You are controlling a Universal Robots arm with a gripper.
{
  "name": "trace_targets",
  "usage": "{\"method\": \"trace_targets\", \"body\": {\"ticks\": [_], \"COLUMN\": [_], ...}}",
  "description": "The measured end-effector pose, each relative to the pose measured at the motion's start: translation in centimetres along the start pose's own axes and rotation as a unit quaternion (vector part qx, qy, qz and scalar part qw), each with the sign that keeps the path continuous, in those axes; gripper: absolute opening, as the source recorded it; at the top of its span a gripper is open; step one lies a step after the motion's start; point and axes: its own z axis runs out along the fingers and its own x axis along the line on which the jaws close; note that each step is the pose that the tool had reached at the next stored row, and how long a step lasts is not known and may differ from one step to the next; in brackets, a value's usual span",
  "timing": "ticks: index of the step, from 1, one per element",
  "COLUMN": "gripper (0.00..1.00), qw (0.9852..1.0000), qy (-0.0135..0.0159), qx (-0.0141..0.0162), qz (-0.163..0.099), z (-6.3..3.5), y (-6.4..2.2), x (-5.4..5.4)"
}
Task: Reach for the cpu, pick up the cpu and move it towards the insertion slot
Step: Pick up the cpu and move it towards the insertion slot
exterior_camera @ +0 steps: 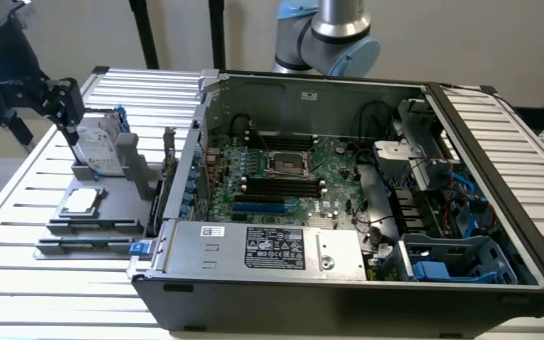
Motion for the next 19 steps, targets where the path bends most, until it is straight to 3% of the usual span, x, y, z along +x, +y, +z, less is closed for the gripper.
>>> {"method": "trace_targets", "body": {"ticks": [19], "gripper": [0.71], "qw": [1.0], "qy": [0.0], "qx": [0.0], "qz": [-0.001], "z": [3.45], "y": [-0.56], "x": [0.1]}}
